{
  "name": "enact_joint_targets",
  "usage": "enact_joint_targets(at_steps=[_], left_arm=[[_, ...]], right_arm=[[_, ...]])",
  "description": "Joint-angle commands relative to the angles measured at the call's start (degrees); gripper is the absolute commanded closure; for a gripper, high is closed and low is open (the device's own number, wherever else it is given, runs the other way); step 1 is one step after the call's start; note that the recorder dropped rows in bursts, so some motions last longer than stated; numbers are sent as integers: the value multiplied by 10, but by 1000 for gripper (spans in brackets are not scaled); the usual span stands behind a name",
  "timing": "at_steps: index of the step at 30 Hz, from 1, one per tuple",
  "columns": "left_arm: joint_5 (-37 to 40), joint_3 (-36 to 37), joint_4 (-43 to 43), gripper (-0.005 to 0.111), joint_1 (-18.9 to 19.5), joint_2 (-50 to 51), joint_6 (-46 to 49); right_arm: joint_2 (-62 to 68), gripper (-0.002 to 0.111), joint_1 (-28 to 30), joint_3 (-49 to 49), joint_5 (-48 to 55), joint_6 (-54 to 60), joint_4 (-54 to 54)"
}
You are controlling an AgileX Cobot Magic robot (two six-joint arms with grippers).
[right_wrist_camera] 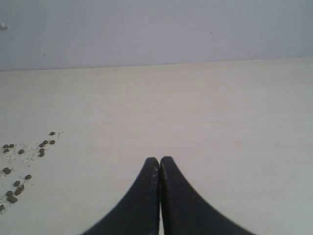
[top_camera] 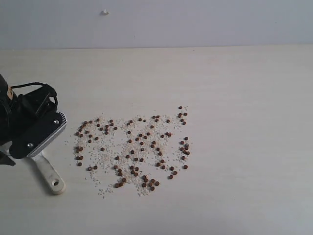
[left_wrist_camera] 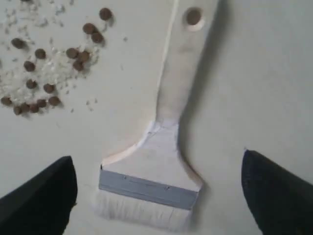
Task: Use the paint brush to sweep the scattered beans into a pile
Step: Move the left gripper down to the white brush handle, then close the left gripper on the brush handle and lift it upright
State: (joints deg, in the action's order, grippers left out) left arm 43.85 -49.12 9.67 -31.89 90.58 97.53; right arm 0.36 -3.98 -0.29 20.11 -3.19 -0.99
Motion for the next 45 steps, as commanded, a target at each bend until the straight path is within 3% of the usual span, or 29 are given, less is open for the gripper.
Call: enact_joint_targets(at_steps=[1,7,34,37,41,45], left_arm=[[50,15,-31,23,-2,1,15],[-110,76,-41,23,-1,8,66],[-151,81,-45,24,-1,111,27],[-149,81,-45,37,-1,118,27],[-140,81,-45,62,-1,120,27],[-138,81,-46,66,-1,121,28]], right_arm=[[-4,108,-1,3,-7,0,2],[-4,108,-1,3,-7,0,2],[-4,108,-1,3,-6,0,10],[-4,108,-1,3,-6,0,10],[-4,108,-1,3,-6,0,10],[-4,108,-1,3,-6,0,10]])
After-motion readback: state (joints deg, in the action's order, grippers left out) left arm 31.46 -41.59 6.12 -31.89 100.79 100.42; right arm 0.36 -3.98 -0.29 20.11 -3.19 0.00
